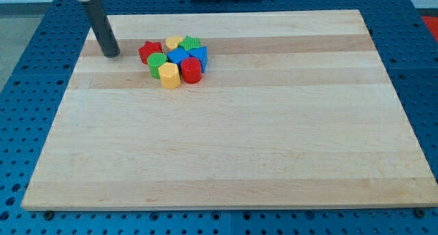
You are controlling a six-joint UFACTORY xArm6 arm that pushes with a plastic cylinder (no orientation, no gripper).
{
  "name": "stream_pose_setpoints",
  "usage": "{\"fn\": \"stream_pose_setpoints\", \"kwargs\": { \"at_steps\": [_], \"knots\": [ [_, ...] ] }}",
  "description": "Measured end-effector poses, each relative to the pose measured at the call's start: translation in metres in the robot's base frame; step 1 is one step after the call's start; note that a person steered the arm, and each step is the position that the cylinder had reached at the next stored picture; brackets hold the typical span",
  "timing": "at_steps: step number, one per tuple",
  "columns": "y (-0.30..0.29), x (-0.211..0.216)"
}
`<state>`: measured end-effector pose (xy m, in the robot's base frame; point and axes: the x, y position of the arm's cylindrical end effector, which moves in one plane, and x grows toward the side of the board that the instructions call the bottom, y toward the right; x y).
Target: Push the red star and yellow hexagon into the group of blocks
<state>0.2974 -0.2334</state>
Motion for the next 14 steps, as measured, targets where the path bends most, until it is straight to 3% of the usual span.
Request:
{"fn": "stream_pose_setpoints", "kwargs": {
  "at_steps": [1, 6, 8, 10, 11, 12, 14],
  "knots": [
    [0.032, -0.002],
    [0.075, 0.024],
    [0.011, 0.038],
    [0.024, 0.152],
    [0.086, 0.159],
    [0.138, 0.136],
    [0.161, 0.12]
  ]
}}
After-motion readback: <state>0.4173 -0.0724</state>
